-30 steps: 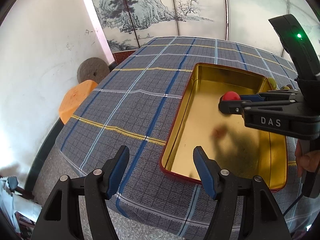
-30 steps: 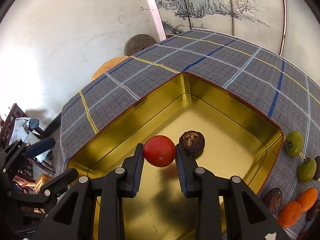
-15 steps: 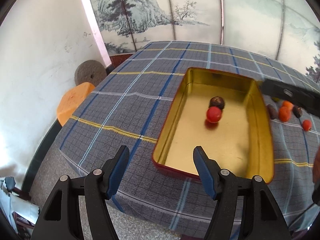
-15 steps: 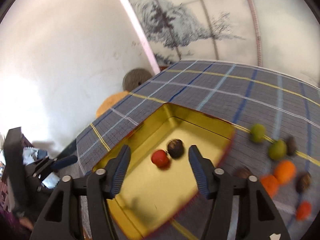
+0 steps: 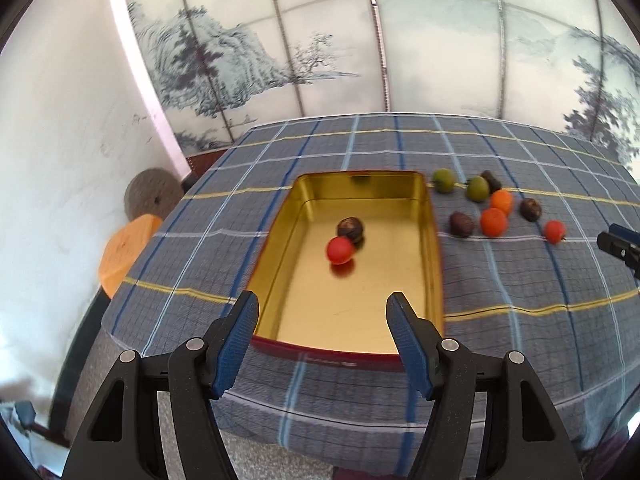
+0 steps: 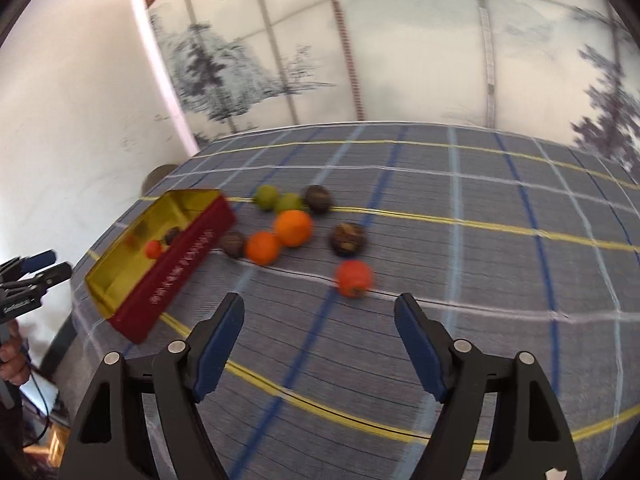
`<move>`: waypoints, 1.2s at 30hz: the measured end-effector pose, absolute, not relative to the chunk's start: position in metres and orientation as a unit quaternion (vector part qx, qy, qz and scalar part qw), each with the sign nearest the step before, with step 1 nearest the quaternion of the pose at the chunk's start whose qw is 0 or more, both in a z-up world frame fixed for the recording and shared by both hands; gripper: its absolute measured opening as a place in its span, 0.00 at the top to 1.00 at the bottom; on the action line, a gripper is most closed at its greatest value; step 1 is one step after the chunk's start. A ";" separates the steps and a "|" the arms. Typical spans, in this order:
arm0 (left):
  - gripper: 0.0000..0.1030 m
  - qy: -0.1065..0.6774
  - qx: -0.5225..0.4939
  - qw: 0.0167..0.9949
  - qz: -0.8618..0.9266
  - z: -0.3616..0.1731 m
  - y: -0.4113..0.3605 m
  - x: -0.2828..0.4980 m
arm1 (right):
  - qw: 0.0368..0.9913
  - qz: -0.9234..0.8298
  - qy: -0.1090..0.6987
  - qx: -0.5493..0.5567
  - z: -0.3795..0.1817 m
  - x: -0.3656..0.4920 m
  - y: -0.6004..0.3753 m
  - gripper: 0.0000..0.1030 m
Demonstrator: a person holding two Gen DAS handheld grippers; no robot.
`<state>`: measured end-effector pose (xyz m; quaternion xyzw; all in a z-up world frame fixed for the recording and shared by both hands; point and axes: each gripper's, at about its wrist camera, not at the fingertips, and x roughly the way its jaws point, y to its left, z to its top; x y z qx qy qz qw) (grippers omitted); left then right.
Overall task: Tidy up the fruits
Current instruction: 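Reach the left tool to the fruit cluster and grasp a brown fruit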
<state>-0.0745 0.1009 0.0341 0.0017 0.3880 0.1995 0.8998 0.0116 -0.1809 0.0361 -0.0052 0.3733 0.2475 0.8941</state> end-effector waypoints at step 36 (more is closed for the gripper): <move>0.39 0.475 0.178 0.855 -0.110 0.003 0.025 0.107 | 0.886 0.160 0.435 0.018 -0.022 0.053 -0.265 0.01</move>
